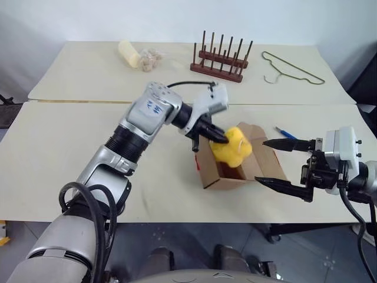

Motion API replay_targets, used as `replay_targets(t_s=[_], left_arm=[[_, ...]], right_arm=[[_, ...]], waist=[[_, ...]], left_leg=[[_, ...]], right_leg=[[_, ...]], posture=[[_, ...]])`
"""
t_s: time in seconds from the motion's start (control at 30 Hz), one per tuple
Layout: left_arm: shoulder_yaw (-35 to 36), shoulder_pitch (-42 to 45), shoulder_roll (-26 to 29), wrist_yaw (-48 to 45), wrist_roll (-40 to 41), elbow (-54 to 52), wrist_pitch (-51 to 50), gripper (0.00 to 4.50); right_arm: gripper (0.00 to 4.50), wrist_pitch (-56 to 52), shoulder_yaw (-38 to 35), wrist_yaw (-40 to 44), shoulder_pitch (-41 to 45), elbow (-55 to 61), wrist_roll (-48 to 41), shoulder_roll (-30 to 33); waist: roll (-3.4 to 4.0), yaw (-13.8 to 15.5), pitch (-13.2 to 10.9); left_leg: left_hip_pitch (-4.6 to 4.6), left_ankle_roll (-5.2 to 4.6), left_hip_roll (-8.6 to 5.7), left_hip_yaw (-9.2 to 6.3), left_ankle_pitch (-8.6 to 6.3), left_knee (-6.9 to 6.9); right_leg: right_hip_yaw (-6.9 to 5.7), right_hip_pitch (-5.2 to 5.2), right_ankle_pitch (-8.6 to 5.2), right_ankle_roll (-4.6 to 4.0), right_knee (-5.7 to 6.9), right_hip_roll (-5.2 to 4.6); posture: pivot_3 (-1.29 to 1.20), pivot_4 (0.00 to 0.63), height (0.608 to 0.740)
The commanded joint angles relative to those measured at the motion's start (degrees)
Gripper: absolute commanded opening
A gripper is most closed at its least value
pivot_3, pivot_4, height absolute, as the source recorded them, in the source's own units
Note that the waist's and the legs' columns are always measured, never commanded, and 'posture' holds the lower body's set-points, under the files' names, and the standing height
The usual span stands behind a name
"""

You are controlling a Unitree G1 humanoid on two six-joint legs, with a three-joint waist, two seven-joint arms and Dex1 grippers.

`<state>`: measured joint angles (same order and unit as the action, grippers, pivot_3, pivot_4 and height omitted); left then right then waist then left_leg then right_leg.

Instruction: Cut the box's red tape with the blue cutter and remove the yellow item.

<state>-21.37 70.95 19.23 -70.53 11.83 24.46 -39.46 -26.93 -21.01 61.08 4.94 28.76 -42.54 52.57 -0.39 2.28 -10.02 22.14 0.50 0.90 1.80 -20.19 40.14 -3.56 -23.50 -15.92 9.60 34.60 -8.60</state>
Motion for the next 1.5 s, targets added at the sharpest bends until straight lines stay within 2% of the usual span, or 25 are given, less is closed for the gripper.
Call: replay_targets(t_s=[0.03,0.13,0.23,0.33,0.47,0.57,0.67,0.8,0.9,1.1,1.3,1.4,1.5], left_arm=[[9.52,-1.02,0.76,-3.35,8.95,-2.87,-3.68,0.03],[18.68,-3.25,-0.16,1.28,14.1,-3.34,-4.4,0.03],[29.41,-8.72,1.97,7.91,17.79,-6.0,-1.89,0.03],[35.7,-16.19,7.1,12.12,17.91,-10.21,-0.27,0.03],[43.86,-33.95,16.27,14.26,15.54,-16.47,6.86,0.03],[48.18,-46.06,20.07,19.06,10.78,-16.38,15.19,0.03],[49.96,-56.42,22.88,19.88,6.81,-16.03,23.52,0.03],[51.25,-63.5,23.48,20.79,7.8,-18.31,24.53,0.03],[52.06,-64.91,22.59,23.78,9.16,-20.03,21.74,0.74],[54.05,-69.41,24.81,21.86,13.04,-26.35,18.88,2.61],[61.86,-75.95,26.95,21.19,14.19,-28.24,21.38,4.43],[68.21,-79.8,26.38,20.68,17.56,-29.6,19.13,4.47],[71.23,-83.26,26.32,19.91,19.18,-29.56,17.66,4.47]], right_arm=[[4.5,2.42,-0.56,-0.4,-0.41,-0.68,1.17,-1.28],[4.5,2.82,0.17,-1.04,0.31,-0.81,1.14,-2.5],[4.5,3.46,2.02,-2.95,2.87,-0.45,0.08,-5.46],[4.5,6.13,5.36,-3.8,5.93,0.1,0.55,-9.85],[4.5,9.51,11.42,-3.9,10.14,-1.54,2.7,-15.75],[4.5,11.57,14.75,-1.74,12.36,-4.97,4.64,-17.57],[4.5,12.92,16.71,0.28,14.46,-7.91,5.69,-18.29],[4.5,13.45,17.09,2.1,15.42,-10.28,5.97,-18.06],[4.5,13.79,16.96,3.02,15.69,-11.9,6.37,-17.7],[4.5,13.96,15.11,5.09,16.46,-13.8,5.92,-15.53],[4.5,11.81,12.48,4.98,19.21,-15.79,2.87,-15.18],[4.5,9.87,12.34,5.5,19.33,-15.14,0.57,-15.39],[4.5,8.68,12.35,5.67,19.64,-14.45,-1.3,-15.67]], waist=[[0.0,-0.22,0.0],[0.0,-0.82,0.0],[0.01,-1.09,0.01],[0.01,-2.23,0.01],[0.02,-3.9,0.01],[-0.08,-3.47,-0.02],[-0.14,-2.44,-0.01],[-0.14,-1.2,0.0],[-0.14,-1.02,0.0],[-0.14,-1.41,0.0],[-0.13,-2.51,-0.01],[-0.13,-2.52,-0.01],[-0.12,-2.53,-0.01]], left_leg=[[0.0,0.0,0.0,0.0,0.0,-0.01],[0.01,0.0,0.01,0.0,0.0,0.0],[-0.04,0.0,0.02,-0.01,0.0,0.01],[-0.11,0.04,0.06,0.0,0.02,-0.05],[-0.33,0.07,0.05,0.04,0.03,-0.21],[-0.38,0.12,0.05,0.06,-0.02,-0.19],[-0.38,0.08,0.02,0.06,-0.05,-0.11],[-0.38,0.08,0.05,0.07,-0.07,-0.09],[-0.44,0.08,0.06,0.11,-0.08,-0.09],[-0.55,0.08,0.09,0.23,-0.1,-0.19],[-0.62,0.06,0.15,0.36,-0.19,-0.27],[-0.64,0.1,0.21,0.37,-0.23,-0.27],[-0.71,0.06,0.24,0.48,-0.35,-0.26]], right_leg=[[0.0,-0.01,0.0,0.0,0.0,0.0],[0.0,-0.01,0.0,0.0,0.03,-0.01],[0.0,0.0,0.0,0.0,0.08,-0.01],[0.0,-0.02,0.0,0.0,0.13,0.01],[-0.01,-0.02,0.0,-0.01,0.15,-0.01],[-0.08,0.03,0.0,-0.02,0.13,-0.05],[-0.1,0.11,0.04,-0.07,0.11,-0.1],[-0.1,0.11,0.05,-0.1,0.14,-0.09],[-0.08,0.13,0.07,-0.12,0.17,-0.09],[-0.05,0.1,0.07,-0.13,0.21,-0.08],[-0.06,0.09,0.06,-0.15,0.14,-0.06],[-0.07,0.09,0.05,-0.16,0.14,-0.04],[-0.09,0.09,0.04,-0.17,0.13,-0.05]], posture=[[0.0,0.15,0.74],[0.0,0.15,0.74],[0.0,0.15,0.74],[0.0,0.15,0.74],[0.0,0.15,0.74],[0.0,0.15,0.74],[0.0,0.15,0.74],[0.0,0.15,0.74],[0.0,0.15,0.74],[0.0,0.15,0.74],[0.0,0.15,0.74],[0.0,0.15,0.74],[0.0,0.15,0.74]])
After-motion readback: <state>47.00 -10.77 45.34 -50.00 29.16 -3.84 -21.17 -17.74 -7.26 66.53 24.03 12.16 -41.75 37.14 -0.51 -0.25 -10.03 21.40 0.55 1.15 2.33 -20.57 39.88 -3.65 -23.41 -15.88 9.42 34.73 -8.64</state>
